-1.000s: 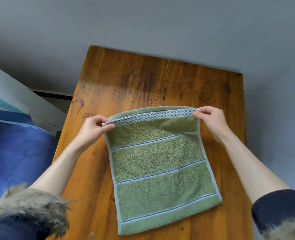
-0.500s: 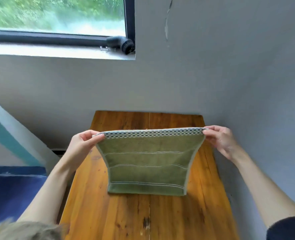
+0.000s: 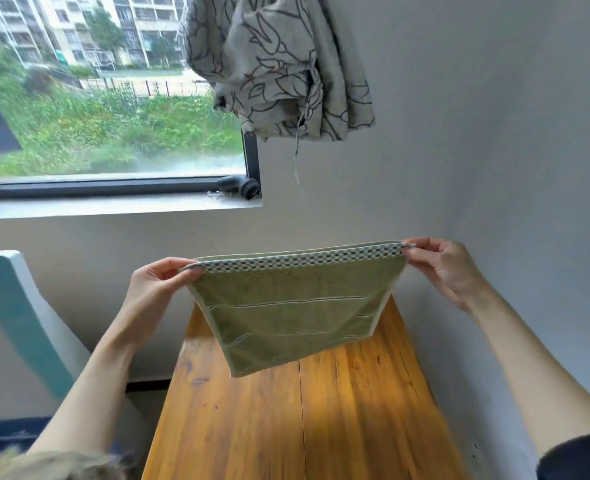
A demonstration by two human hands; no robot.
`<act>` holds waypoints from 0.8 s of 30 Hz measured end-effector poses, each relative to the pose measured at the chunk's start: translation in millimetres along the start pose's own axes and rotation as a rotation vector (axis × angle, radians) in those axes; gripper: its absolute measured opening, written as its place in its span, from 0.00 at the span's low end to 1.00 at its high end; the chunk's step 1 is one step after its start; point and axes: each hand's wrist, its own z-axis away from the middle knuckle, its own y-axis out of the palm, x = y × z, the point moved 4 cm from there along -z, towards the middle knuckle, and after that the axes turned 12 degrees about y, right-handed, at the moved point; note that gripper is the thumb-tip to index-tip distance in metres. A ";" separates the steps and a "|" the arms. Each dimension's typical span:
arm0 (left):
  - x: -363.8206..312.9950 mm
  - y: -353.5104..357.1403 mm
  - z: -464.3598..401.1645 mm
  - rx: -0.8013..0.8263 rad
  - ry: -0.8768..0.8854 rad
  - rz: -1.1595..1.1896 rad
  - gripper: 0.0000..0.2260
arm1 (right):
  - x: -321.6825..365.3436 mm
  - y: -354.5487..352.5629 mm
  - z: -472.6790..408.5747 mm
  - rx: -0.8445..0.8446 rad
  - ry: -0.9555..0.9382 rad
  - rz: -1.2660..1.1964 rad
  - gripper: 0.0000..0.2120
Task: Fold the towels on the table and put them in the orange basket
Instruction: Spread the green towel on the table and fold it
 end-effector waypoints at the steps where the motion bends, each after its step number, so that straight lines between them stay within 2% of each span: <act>1: -2.2 -0.5 -1.6 -0.005 0.002 -0.001 0.07 | 0.7 0.9 2.0 0.004 0.006 -0.016 0.08; 7: -2.1 -7.1 -4.1 0.007 0.027 -0.018 0.02 | 1.5 7.4 8.2 0.022 0.033 -0.097 0.09; 15: 5.6 -15.0 -5.5 0.075 0.004 -0.048 0.08 | -2.3 15.6 8.0 0.026 0.032 0.064 0.12; 18: 9.7 -17.3 -4.3 0.110 -0.014 -0.094 0.11 | -3.9 16.4 7.0 0.023 -0.013 0.211 0.13; 21: 12.7 -19.0 -2.2 0.122 -0.013 -0.121 0.10 | -5.4 18.9 7.1 -0.014 -0.084 0.505 0.14; 24: 11.8 -17.7 -1.4 0.153 0.022 -0.154 0.11 | -10.5 20.1 5.2 -0.038 -0.121 0.672 0.12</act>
